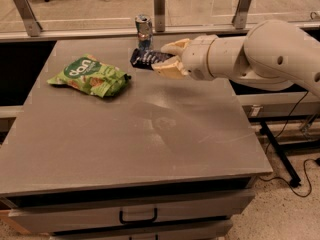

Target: Move rxbar blueberry near redbull can

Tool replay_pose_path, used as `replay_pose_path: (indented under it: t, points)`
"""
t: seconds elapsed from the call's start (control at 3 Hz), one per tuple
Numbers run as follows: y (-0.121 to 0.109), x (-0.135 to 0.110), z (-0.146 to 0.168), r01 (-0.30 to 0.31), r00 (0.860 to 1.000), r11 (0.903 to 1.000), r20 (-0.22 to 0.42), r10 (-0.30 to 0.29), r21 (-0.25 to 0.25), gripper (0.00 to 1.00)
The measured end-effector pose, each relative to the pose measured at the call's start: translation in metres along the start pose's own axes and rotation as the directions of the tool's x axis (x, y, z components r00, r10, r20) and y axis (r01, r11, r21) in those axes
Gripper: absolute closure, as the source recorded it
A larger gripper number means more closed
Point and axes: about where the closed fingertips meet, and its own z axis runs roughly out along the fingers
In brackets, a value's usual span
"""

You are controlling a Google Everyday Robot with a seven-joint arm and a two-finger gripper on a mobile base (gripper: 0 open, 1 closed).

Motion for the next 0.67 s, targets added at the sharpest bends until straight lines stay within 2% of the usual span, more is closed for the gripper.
replay_pose_path:
  t: [0.33, 0.67]
  points:
    - [-0.025, 0.022, 0.012, 0.001, 1.0, 0.9996, -0.023, 0.0, 0.03, 1.0]
    - [-0.046, 0.048, 0.027, -0.023, 0.999, 0.9989, -0.037, 0.025, 0.041, 1.0]
